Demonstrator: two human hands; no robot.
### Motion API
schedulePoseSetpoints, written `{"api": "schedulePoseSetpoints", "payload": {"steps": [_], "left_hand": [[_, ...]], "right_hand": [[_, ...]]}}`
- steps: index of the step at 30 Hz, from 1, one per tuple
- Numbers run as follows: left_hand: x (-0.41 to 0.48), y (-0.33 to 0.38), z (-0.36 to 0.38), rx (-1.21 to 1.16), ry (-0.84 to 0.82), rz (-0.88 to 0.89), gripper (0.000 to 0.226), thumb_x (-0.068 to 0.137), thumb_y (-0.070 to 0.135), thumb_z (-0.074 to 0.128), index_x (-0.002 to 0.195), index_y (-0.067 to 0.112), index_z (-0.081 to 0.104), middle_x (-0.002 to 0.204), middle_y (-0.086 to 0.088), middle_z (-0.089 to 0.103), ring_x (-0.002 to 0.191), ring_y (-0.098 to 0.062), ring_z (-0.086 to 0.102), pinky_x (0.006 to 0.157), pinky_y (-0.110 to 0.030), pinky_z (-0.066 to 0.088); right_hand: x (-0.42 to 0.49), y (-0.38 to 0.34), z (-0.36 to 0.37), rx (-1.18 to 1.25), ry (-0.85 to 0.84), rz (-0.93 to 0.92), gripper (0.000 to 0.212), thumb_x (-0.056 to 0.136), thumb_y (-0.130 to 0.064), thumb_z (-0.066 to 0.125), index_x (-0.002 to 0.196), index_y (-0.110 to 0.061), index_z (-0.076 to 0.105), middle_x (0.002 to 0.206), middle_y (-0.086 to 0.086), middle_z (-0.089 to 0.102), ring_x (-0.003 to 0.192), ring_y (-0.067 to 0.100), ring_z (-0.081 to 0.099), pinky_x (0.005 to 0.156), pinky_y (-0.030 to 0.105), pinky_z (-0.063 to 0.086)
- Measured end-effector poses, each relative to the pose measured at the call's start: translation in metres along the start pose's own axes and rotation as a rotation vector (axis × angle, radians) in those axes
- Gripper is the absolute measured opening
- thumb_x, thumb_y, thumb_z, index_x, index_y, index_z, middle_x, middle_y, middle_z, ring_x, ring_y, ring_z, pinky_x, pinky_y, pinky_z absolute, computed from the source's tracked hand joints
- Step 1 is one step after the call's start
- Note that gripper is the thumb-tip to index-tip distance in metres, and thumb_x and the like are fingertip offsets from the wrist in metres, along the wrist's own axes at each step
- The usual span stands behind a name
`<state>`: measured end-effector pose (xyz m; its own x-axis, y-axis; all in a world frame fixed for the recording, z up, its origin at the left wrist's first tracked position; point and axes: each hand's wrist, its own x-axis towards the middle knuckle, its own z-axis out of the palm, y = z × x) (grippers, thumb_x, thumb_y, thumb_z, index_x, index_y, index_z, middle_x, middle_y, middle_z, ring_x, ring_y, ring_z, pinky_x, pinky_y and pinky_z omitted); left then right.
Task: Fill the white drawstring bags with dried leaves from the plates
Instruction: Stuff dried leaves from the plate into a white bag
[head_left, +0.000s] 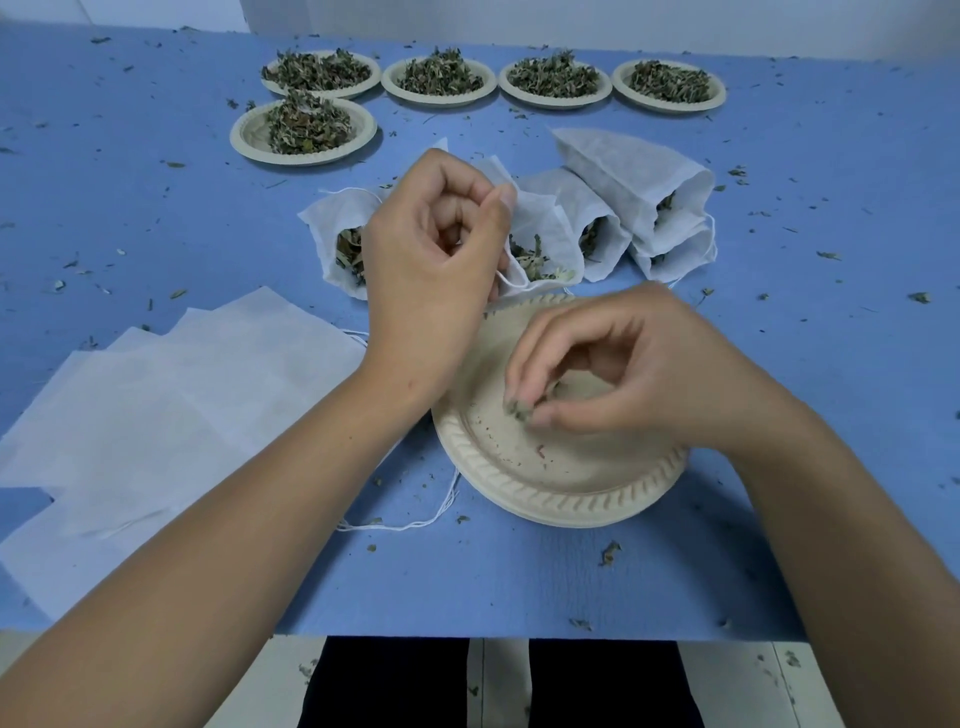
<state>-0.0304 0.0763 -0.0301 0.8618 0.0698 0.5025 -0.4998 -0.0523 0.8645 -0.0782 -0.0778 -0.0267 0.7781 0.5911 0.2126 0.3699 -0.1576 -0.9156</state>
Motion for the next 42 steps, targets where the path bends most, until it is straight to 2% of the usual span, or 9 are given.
{"api": "schedulePoseSetpoints", "payload": {"steps": [6, 11, 15, 21, 26, 30, 35, 39, 42], "left_hand": [[-0.004, 0.001, 0.004, 0.011, -0.071, -0.005, 0.018, 0.093, 0.006, 0.062, 0.078, 0.010, 0.054, 0.050, -0.011, 0.052, 0.042, -0.016, 0.050, 0.045, -0.039, 0.043], [-0.007, 0.004, 0.005, 0.012, -0.132, 0.021, 0.021, 0.092, 0.007, 0.064, 0.076, 0.016, 0.054, 0.055, -0.011, 0.055, 0.048, -0.032, 0.054, 0.045, -0.036, 0.041], [-0.009, 0.006, 0.005, -0.017, -0.184, 0.044, 0.019, 0.092, 0.005, 0.063, 0.077, 0.014, 0.054, 0.056, -0.014, 0.055, 0.048, -0.032, 0.052, 0.045, -0.037, 0.041], [-0.007, 0.002, 0.004, -0.039, -0.131, 0.022, 0.020, 0.092, 0.006, 0.063, 0.076, 0.013, 0.054, 0.050, -0.002, 0.055, 0.042, -0.011, 0.053, 0.042, -0.028, 0.042], [-0.009, 0.003, 0.002, -0.069, -0.149, 0.084, 0.023, 0.091, 0.005, 0.063, 0.076, 0.019, 0.053, 0.052, 0.010, 0.054, 0.045, -0.003, 0.052, 0.045, -0.020, 0.040], [-0.008, 0.002, 0.001, -0.039, -0.138, 0.113, 0.022, 0.092, 0.004, 0.063, 0.077, 0.017, 0.053, 0.052, 0.007, 0.055, 0.045, -0.001, 0.053, 0.044, -0.023, 0.040], [-0.010, 0.007, 0.002, -0.002, -0.124, 0.249, 0.021, 0.091, 0.007, 0.065, 0.079, 0.022, 0.055, 0.062, -0.002, 0.058, 0.048, -0.002, 0.052, 0.048, -0.013, 0.039], [-0.013, 0.007, 0.003, 0.032, -0.141, 0.280, 0.019, 0.089, 0.007, 0.065, 0.079, 0.020, 0.057, 0.061, 0.001, 0.058, 0.049, -0.001, 0.054, 0.050, -0.009, 0.038], [-0.012, 0.015, 0.010, 0.077, -0.164, 0.291, 0.015, 0.089, 0.006, 0.064, 0.080, 0.016, 0.057, 0.055, 0.005, 0.053, 0.048, -0.002, 0.052, 0.049, -0.010, 0.037]], "right_hand": [[0.004, 0.001, -0.004, 0.467, 0.466, -0.191, 0.020, 0.065, 0.001, 0.070, 0.070, -0.017, 0.074, 0.078, -0.002, 0.071, 0.076, 0.012, 0.065, 0.073, 0.021, 0.051], [0.007, 0.008, 0.003, 0.025, 0.757, -0.157, 0.023, 0.073, 0.012, 0.072, 0.082, -0.009, 0.070, 0.081, 0.000, 0.071, 0.081, 0.013, 0.068, 0.078, 0.024, 0.052], [0.010, 0.013, 0.011, -0.540, 0.749, -0.218, 0.011, 0.080, 0.005, 0.069, 0.089, 0.000, 0.073, 0.091, 0.010, 0.066, 0.082, 0.018, 0.065, 0.076, 0.031, 0.055], [0.007, 0.008, 0.006, -0.709, 0.790, -0.343, 0.003, 0.084, -0.002, 0.071, 0.086, -0.001, 0.073, 0.088, 0.010, 0.064, 0.080, 0.016, 0.062, 0.076, 0.022, 0.052], [0.009, 0.010, 0.010, -0.877, 0.474, -0.263, 0.033, 0.096, -0.028, 0.048, 0.095, -0.003, 0.069, 0.096, -0.003, 0.066, 0.095, 0.016, 0.062, 0.110, 0.035, 0.034], [0.009, 0.017, 0.008, -0.957, 0.349, -0.258, 0.019, 0.089, -0.025, 0.061, 0.098, -0.009, 0.065, 0.099, -0.013, 0.055, 0.104, 0.009, 0.058, 0.116, 0.048, 0.021], [0.009, 0.015, -0.001, -1.143, 0.725, -0.504, 0.012, 0.087, -0.008, 0.068, 0.080, -0.017, 0.072, 0.096, -0.007, 0.071, 0.099, 0.008, 0.063, 0.105, 0.039, 0.022], [0.009, 0.021, 0.002, -1.146, 0.629, -0.525, 0.016, 0.087, -0.002, 0.063, 0.075, -0.011, 0.068, 0.082, -0.002, 0.068, 0.082, 0.013, 0.064, 0.098, 0.039, 0.038], [0.012, 0.017, 0.006, -0.996, 0.629, -0.458, 0.007, 0.081, 0.003, 0.066, 0.076, -0.001, 0.069, 0.078, 0.006, 0.066, 0.072, 0.013, 0.056, 0.064, 0.027, 0.048]]}}
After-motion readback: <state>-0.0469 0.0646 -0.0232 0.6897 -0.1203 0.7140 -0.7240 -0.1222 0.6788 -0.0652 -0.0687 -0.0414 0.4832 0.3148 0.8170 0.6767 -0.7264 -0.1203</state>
